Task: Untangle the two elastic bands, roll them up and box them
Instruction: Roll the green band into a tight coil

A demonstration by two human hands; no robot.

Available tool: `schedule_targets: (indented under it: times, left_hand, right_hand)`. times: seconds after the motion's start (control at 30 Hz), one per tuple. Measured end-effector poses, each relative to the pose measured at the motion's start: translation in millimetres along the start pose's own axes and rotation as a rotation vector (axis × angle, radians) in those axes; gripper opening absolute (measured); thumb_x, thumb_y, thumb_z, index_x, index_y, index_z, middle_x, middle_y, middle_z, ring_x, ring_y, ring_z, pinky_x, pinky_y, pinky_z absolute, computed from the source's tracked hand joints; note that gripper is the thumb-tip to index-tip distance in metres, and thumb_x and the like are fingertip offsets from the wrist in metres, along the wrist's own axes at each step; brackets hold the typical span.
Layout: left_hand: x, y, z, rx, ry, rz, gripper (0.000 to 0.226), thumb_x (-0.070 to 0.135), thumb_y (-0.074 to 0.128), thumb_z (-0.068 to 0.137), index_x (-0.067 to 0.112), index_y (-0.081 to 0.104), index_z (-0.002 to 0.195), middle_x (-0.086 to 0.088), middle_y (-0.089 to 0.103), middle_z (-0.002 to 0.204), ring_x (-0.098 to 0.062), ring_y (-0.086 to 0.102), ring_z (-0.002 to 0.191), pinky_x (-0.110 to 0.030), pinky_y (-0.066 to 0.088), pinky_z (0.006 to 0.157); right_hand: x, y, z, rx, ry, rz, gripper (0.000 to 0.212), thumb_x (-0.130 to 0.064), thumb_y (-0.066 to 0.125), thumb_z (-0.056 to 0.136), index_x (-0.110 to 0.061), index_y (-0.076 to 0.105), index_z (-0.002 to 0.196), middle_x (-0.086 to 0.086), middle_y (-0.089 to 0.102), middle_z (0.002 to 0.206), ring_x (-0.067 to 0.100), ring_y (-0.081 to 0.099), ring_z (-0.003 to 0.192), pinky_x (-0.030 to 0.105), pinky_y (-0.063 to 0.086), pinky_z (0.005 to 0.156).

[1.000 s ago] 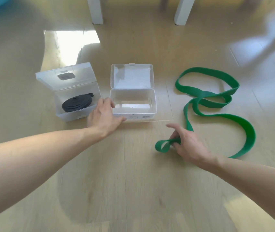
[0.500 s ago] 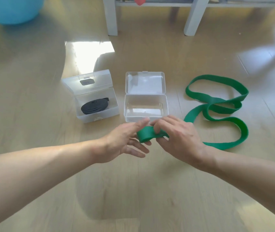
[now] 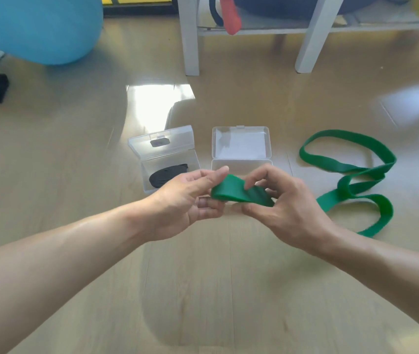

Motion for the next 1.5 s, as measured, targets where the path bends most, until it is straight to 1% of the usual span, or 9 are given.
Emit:
schedule_targets:
  times: [0.27,0.53,0.73,0.87,0.97,1.07,1.3,1.4,1.5]
  left_hand:
    - [-4.3,6.8,2.4,-0.053,-0.051,-0.077,0.032,0.027,0.075,0.076,0.006,0.077,0.101,-0.004,0.074,0.080,-0.012,0.069,0.066,-0.025,0.062,0.071]
    - [13.9,19.2,-15.1,-0.627,-0.091,-0.274,0.031,0.019,0.046,0.106,-0.004,0.064,0.117,-0.018,0.071,0.115,-0.031,0.066,0.111,-0.042,0.043,0.107]
    - [62.0,-37.0,4.1,-0.400,0.023,-0.444,0.043,0.031,0.039,0.101,-0.003,0.064,0.105,-0.018,0.064,0.099,-0.037,0.062,0.106,-0.043,0.030,0.104]
    - [41.0,-54.9,24.2,-0.224,-0.036,-0.356,0.037,0.032,0.056,0.094,0.003,0.071,0.111,-0.018,0.072,0.113,-0.032,0.067,0.104,-0.041,0.049,0.102]
    - [1.2,-60.3,37.0,0.077,-0.113,0.054,0.030,0.030,0.063,0.090,0.009,0.076,0.108,-0.013,0.073,0.107,-0.022,0.069,0.082,-0.038,0.058,0.086]
    - [-39.0,-48.6,44.0,0.154,-0.226,0.320,0.018,0.019,0.065,0.098,0.007,0.076,0.106,-0.016,0.079,0.112,-0.022,0.074,0.084,-0.040,0.056,0.091]
    - [-43.6,24.6,70.5,-0.072,-0.217,0.241,0.021,0.022,0.067,0.096,0.008,0.077,0.108,-0.008,0.079,0.097,-0.016,0.070,0.074,-0.033,0.057,0.083]
    - [-43.7,36.1,72.3,-0.201,-0.260,0.243,0.019,0.023,0.071,0.086,0.008,0.079,0.095,-0.010,0.073,0.088,-0.017,0.065,0.070,-0.029,0.060,0.075]
    - [-52.5,28.0,66.1,-0.265,-0.303,0.286,0.016,0.021,0.072,0.086,0.007,0.075,0.093,-0.012,0.068,0.088,-0.019,0.061,0.074,-0.028,0.058,0.076]
  right_hand:
    - [18.7,-2.8,2.4,-0.066,0.033,-0.128,0.060,-0.036,0.087,0.075,-0.045,0.047,0.119,-0.016,0.065,0.105,0.004,0.062,0.097,0.018,0.049,0.082]
    - [122.0,-31.6,-11.2,-0.544,0.123,-0.726,0.077,-0.075,0.075,0.064,-0.035,0.052,0.126,-0.014,0.058,0.116,0.010,0.049,0.113,0.029,0.042,0.099]
    - [194.8,-46.8,-29.3,-0.758,0.215,-1.100,0.063,-0.065,0.072,0.073,-0.028,0.061,0.123,-0.007,0.063,0.119,0.019,0.050,0.117,0.033,0.035,0.106]
    - [206.7,-67.3,-29.5,-0.595,0.353,-0.948,0.016,-0.035,0.061,0.088,-0.022,0.058,0.097,0.001,0.062,0.091,0.027,0.062,0.091,0.037,0.050,0.078]
    - [196.4,-96.4,-10.0,-0.249,0.527,-0.635,0.023,-0.026,0.059,0.087,-0.021,0.050,0.107,0.007,0.065,0.092,0.030,0.065,0.084,0.040,0.055,0.071]
    - [167.6,-166.3,21.6,0.137,0.570,-0.839,0.039,-0.024,0.054,0.088,-0.025,0.052,0.127,0.013,0.068,0.107,0.037,0.065,0.097,0.041,0.054,0.084]
    - [6.7,-308.8,13.2,1.178,-0.061,-0.800,0.046,-0.009,0.043,0.089,-0.033,0.063,0.123,0.002,0.064,0.118,0.024,0.060,0.110,0.035,0.047,0.091]
    - [-20.7,-292.6,-3.0,1.144,-0.367,-1.041,0.031,-0.005,0.056,0.090,-0.027,0.071,0.106,0.004,0.065,0.113,0.028,0.058,0.108,0.036,0.042,0.088]
    - [21.5,-245.3,2.4,0.684,-0.261,-1.222,0.014,-0.017,0.062,0.094,-0.025,0.073,0.100,0.001,0.064,0.113,0.032,0.054,0.107,0.039,0.035,0.087]
Point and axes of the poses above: each hand's wrist, its own z-axis towards the middle knuckle, its own y-axis out of the palm, x = y × z, the point moved 7 cm from there along z, towards the middle knuckle
